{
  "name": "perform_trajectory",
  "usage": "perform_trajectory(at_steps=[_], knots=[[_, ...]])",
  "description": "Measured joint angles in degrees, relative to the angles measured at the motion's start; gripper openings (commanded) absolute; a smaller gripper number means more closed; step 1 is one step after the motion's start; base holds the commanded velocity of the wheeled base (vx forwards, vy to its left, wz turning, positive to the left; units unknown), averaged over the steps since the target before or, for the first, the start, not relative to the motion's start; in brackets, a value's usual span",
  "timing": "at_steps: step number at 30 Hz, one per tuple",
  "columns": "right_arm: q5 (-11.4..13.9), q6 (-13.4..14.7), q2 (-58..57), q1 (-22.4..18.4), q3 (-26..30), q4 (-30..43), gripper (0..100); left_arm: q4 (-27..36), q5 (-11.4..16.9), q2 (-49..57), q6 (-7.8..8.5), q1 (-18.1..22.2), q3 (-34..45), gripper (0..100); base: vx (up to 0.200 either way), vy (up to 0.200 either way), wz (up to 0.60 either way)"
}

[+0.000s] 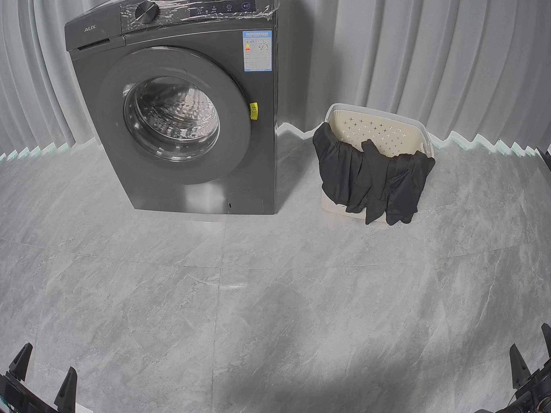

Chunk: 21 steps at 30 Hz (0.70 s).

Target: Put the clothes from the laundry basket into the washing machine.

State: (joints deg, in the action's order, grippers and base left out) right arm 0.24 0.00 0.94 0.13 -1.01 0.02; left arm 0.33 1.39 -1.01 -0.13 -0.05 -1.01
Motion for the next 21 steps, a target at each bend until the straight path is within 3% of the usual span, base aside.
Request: perform_trajectory(at_steps=[21], knots=[[0.0, 0.0, 0.0, -0.1, 0.0, 0.0, 100, 0.0, 0.0, 0.0, -0.07, 0.0, 0.0, 100, 0.0, 0.0, 0.0]])
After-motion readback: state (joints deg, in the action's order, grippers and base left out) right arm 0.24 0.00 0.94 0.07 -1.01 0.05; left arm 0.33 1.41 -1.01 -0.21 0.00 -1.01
